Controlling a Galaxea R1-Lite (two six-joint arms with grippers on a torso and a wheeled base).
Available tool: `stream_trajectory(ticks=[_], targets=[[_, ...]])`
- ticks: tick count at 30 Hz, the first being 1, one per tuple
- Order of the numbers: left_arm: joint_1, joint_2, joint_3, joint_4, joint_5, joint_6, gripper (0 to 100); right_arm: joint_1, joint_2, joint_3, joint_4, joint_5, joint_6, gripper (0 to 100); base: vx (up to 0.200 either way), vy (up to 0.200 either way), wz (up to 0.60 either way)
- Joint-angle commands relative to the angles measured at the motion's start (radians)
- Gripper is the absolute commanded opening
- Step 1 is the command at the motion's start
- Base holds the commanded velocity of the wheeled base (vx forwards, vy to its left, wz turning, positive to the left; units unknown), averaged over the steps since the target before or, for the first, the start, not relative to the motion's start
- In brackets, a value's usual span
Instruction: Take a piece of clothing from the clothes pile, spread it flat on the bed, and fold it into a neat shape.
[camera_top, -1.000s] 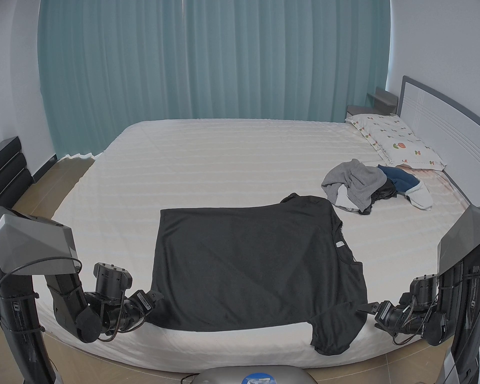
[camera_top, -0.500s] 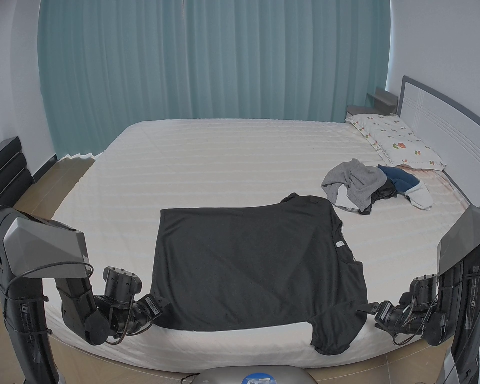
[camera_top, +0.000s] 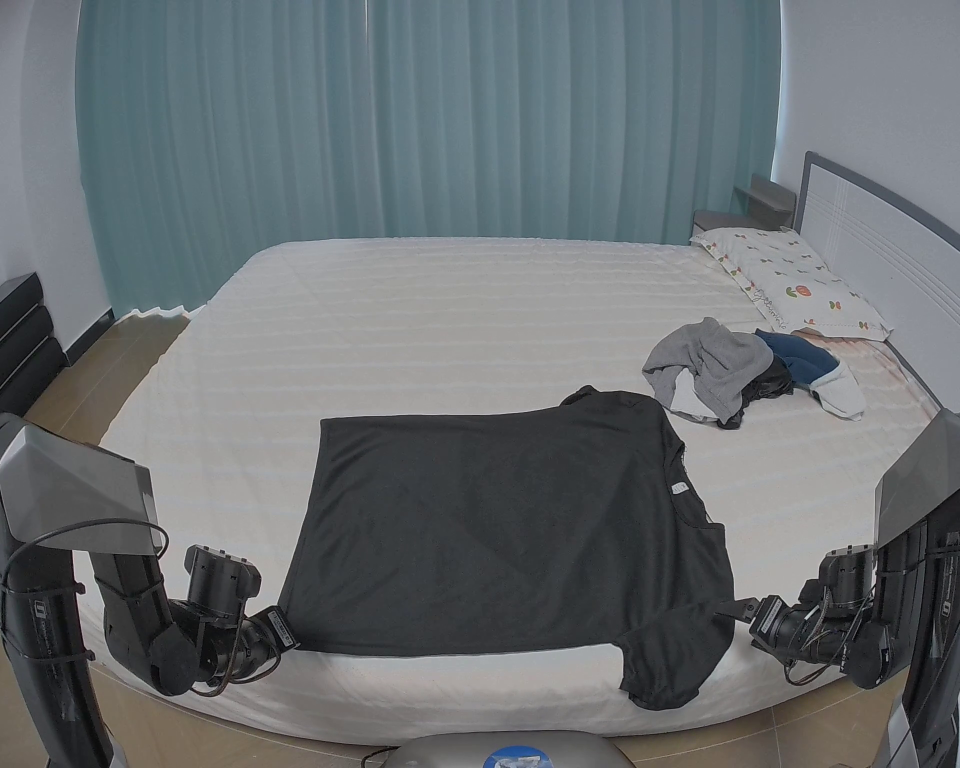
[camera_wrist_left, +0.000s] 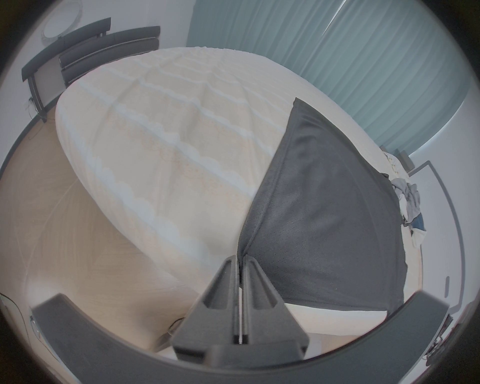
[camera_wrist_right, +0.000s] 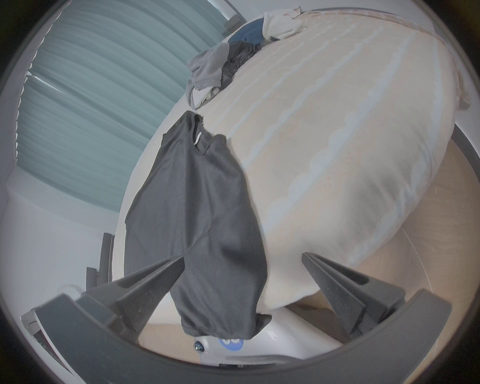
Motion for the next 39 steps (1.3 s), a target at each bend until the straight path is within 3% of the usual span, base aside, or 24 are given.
stream_trajectory(ticks=[1,9,15,24,25,32,39], targets=[[0.007,0.01,0.012,0.002,0.044,0.033,0,0.001,0.005,-0.025,-0.012,-0.014,-0.001,100,0.0,0.0,0.0],[0.019,0.019,0.021,0.0,0.073,0.059,0,0.012,0.013,-0.052,-0.012,-0.048,0.002,100,0.0,0.0,0.0],[0.017,0.019,0.026,-0.001,0.073,0.061,0,0.061,0.036,-0.073,-0.012,-0.053,0.003,100,0.0,0.0,0.0],[0.017,0.02,0.018,-0.012,0.07,0.053,0,0.11,0.096,-0.116,-0.012,-0.111,-0.007,100,0.0,0.0,0.0],[0.017,0.02,0.018,-0.012,0.07,0.053,0,0.11,0.096,-0.116,-0.012,-0.111,-0.007,0,0.0,0.0,0.0],[0.017,0.02,0.021,-0.012,0.062,0.053,0,0.087,0.099,-0.099,-0.012,-0.132,-0.017,0,0.0,0.0,0.0],[0.017,0.02,0.027,-0.013,0.061,0.055,0,-0.008,0.083,-0.067,-0.013,-0.117,-0.058,0,0.0,0.0,0.0]])
